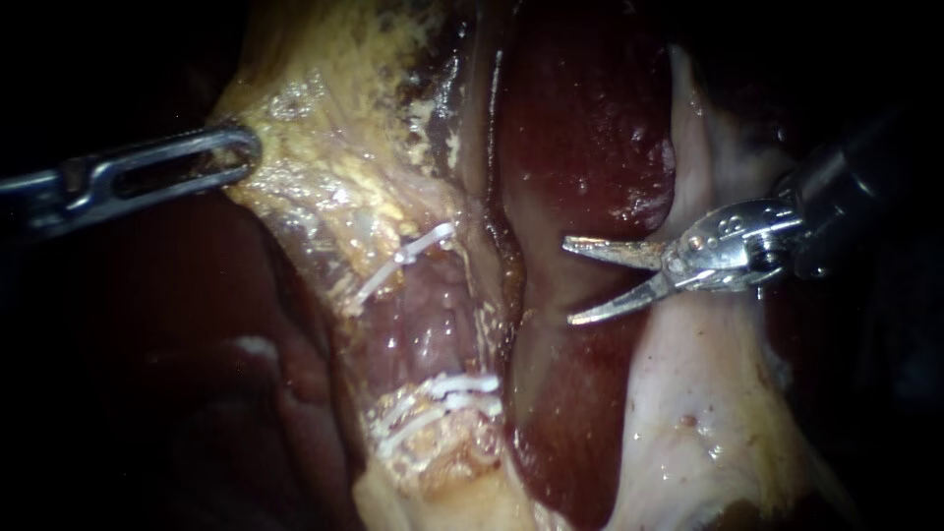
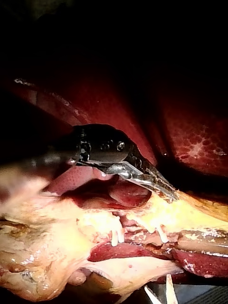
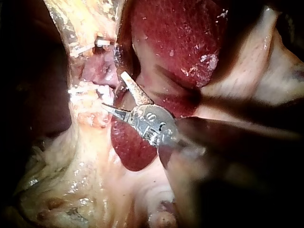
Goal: Go back from the cut right tube
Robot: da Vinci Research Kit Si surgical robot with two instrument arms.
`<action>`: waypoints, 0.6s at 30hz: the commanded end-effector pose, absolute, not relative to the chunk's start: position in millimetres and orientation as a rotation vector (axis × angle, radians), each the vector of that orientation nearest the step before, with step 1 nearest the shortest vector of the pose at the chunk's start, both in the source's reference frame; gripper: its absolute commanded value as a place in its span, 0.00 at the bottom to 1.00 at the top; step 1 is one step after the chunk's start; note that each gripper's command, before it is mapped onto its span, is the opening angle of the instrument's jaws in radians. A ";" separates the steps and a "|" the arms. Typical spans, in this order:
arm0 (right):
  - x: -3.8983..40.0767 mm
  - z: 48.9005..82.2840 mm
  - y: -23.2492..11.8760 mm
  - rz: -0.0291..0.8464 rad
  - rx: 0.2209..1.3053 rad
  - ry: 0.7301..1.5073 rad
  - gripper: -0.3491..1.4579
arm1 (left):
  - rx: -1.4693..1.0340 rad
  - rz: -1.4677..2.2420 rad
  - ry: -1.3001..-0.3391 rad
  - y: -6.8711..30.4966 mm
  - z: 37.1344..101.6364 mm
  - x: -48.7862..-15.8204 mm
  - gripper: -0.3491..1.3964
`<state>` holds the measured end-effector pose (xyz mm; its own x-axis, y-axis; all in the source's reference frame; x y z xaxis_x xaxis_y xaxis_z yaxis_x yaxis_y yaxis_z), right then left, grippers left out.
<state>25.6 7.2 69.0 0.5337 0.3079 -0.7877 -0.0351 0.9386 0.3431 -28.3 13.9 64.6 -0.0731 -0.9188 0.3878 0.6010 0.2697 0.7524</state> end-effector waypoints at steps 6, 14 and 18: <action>25.6 68.9 7.1 0.203 0.300 0.991 0.98 | 0.423 -1.286 -1.002 13.9 67.7 -32.0 0.00; 25.5 68.9 7.1 0.202 0.300 0.992 0.98 | 0.433 -1.277 -0.998 13.7 68.3 -33.8 0.00; 25.5 68.8 7.0 0.202 0.300 0.992 0.98 | 0.433 -1.277 -0.997 13.7 68.3 -33.8 0.00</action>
